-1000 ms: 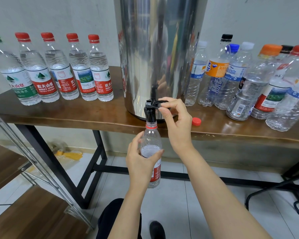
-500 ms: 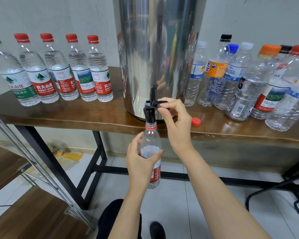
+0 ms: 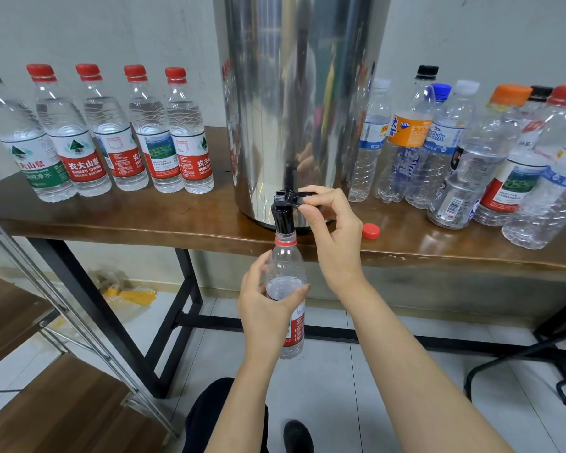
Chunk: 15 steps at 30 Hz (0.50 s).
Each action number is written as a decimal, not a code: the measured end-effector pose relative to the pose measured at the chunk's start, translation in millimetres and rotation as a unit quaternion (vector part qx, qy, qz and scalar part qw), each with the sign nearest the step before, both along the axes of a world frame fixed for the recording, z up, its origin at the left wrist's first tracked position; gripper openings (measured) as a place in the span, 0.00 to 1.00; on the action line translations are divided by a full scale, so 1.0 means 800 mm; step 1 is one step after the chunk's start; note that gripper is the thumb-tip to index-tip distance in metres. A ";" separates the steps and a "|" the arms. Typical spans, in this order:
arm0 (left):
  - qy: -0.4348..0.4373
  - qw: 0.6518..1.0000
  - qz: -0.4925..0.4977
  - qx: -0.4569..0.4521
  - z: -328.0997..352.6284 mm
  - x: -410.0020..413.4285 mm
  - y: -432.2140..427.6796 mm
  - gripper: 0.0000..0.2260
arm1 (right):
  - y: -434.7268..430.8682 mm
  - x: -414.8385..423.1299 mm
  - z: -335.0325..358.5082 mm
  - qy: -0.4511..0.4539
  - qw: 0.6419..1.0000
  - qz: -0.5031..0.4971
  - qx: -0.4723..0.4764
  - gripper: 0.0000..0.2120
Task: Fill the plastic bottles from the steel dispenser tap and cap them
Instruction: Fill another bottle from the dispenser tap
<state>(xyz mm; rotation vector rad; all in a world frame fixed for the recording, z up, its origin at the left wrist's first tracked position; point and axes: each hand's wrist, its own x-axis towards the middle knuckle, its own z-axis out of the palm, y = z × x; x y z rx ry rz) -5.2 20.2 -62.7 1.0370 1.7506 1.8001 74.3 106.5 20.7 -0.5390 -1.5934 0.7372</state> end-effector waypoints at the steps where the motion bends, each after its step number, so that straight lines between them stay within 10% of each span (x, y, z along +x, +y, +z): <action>1: -0.003 1.000 -0.001 0.000 0.000 0.000 0.000 0.33 | 0.000 0.000 0.000 0.000 1.000 -0.001 -0.001 0.04; 15: 0.001 1.000 -0.007 -0.008 0.003 -0.001 -0.001 0.33 | 0.002 0.000 -0.002 -0.003 1.000 -0.003 0.004 0.07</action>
